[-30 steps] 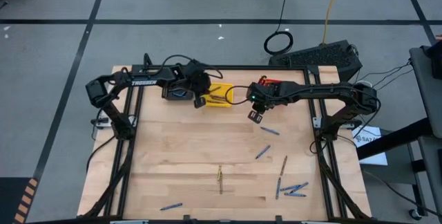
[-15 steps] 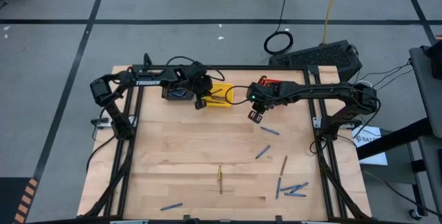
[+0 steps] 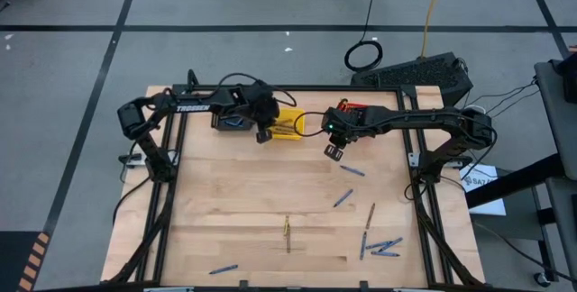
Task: Sort crayons
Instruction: Put the blue crayon into the black bin
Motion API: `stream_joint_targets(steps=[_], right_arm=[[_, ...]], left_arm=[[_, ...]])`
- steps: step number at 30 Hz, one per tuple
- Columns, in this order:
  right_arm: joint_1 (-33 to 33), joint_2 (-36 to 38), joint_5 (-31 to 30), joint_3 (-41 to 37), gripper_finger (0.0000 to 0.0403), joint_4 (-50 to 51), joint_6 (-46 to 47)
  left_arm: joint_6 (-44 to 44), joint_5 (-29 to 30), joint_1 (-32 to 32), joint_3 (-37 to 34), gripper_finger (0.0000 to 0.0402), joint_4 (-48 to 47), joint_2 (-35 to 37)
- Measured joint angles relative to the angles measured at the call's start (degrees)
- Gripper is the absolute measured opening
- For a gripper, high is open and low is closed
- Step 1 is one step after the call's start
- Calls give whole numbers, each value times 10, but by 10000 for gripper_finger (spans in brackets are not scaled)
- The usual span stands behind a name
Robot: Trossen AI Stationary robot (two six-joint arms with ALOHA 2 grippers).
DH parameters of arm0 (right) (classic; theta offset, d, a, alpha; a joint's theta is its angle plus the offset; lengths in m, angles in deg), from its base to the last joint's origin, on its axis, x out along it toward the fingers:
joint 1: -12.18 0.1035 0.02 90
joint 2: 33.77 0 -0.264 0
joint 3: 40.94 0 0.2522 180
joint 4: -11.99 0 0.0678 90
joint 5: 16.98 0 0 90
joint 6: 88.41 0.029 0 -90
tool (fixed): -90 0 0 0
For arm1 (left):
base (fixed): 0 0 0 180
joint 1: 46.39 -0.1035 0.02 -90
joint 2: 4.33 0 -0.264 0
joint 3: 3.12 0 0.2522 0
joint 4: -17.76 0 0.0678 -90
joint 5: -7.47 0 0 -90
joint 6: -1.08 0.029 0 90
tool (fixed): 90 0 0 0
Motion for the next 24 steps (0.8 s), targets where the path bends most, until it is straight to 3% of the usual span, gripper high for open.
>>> stream_joint_targets(steps=[5,10,17,24], right_arm=[[0,0,0,0,66,-27,-36],[0,0,14,0,66,-85,-99],[0,0,150,0,66,-102,-98],[0,0,166,0,66,-27,-24]], left_arm=[[-1,54,28,52,60,-141,0],[-7,65,63,88,61,-265,1],[-70,66,124,90,61,-356,28],[-107,66,190,90,61,-370,72]])
